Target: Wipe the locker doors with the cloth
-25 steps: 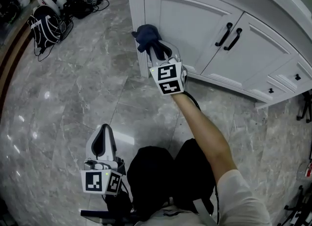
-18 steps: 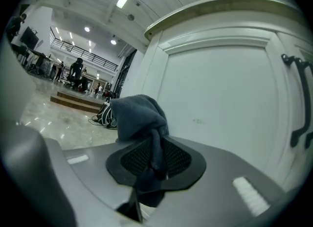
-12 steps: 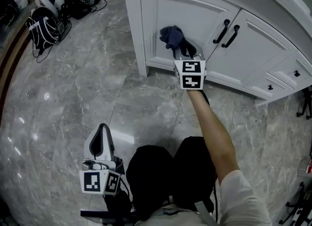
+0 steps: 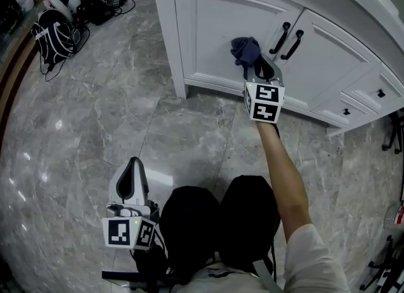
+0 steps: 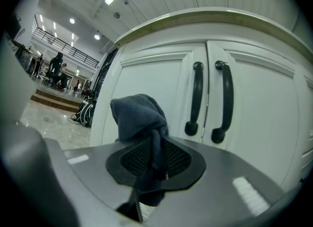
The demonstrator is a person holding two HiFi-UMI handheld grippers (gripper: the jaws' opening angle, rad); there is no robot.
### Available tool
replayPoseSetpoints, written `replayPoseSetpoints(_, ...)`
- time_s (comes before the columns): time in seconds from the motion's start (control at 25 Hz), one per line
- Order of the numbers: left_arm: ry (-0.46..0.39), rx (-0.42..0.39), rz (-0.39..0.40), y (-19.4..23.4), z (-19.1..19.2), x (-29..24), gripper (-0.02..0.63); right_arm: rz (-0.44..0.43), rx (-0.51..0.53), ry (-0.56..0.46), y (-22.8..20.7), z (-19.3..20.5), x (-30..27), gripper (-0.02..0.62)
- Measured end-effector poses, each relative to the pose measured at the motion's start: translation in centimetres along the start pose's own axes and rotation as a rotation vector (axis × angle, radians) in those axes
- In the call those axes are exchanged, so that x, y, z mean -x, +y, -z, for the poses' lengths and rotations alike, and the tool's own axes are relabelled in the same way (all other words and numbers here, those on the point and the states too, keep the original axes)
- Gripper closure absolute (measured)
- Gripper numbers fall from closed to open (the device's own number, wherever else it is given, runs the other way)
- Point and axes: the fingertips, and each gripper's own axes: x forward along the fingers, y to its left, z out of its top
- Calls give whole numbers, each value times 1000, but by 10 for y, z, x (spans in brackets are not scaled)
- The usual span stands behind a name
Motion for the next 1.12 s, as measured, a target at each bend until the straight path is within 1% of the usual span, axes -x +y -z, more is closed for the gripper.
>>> replayPoseSetpoints(0.12,-4,1,-5,1,0,0,604,22,6,-8,-6,2,7,523)
replayPoseSetpoints(0.16,-3,4,-7,1,1,0,604,11,1,-19,-5,0,11,523)
replayPoseSetpoints(0.24,-2,10,-7,1,2,-1,604,-42,1,-51,8,-7,20,523)
replayPoseSetpoints(0.32,-4,15,-6,1,2,-2,604,-121,26,-80,35,-16,27,524)
replayPoseSetpoints(0.48,-6,20,-6,4,4,-2,604,-283,62,-106,110,-22,28,524)
replayPoseSetpoints(0.56,-1,21,-10,6,6,0,604,-336,61,-101,142,-19,19,525)
replayPoseSetpoints(0.64,5,18,-18,10,6,3,604,-366,53,-83,166,-12,3,525)
replayPoseSetpoints(0.72,6,14,-28,14,5,6,604,-379,48,-58,182,-6,-14,525)
replayPoseSetpoints(0.84,5,9,-44,21,3,10,604,-364,38,-13,191,5,-37,525)
replayPoseSetpoints(1.0,9,3,-59,27,2,14,604,-318,-2,51,182,22,-61,525)
replayPoseSetpoints(1.12,6,-1,-64,29,1,15,604,-296,4,61,168,26,-64,525)
